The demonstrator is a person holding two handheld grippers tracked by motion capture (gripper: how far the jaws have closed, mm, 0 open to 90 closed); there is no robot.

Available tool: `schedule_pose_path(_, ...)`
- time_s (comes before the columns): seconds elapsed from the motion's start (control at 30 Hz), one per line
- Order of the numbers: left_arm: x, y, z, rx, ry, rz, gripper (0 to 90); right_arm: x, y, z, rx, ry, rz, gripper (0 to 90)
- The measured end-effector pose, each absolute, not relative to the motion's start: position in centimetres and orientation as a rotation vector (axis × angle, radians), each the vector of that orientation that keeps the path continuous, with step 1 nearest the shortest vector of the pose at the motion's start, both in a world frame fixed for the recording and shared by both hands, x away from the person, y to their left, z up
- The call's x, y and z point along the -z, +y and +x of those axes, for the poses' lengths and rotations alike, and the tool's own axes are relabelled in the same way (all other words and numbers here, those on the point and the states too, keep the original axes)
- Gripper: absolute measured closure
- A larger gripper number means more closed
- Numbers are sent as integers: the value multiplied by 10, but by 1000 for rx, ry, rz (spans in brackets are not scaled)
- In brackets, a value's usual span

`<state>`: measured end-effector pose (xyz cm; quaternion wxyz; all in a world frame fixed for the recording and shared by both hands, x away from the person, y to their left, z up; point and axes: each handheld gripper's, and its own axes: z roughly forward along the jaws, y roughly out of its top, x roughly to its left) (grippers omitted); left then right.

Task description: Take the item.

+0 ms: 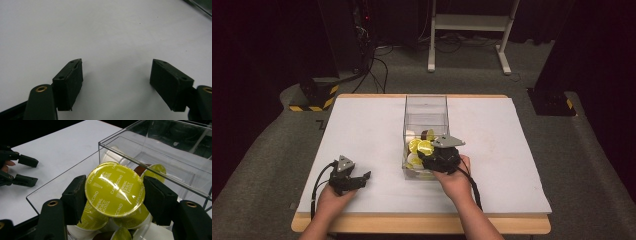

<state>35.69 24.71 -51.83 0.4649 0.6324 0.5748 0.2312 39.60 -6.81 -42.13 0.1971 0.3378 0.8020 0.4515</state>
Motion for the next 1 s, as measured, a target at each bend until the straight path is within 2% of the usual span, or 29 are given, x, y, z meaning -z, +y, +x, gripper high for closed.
schedule_pose_path(1.0, 518, 247, 357, -564, 1415, 1547, 267, 415, -75, 388, -1323, 2183, 935, 385)
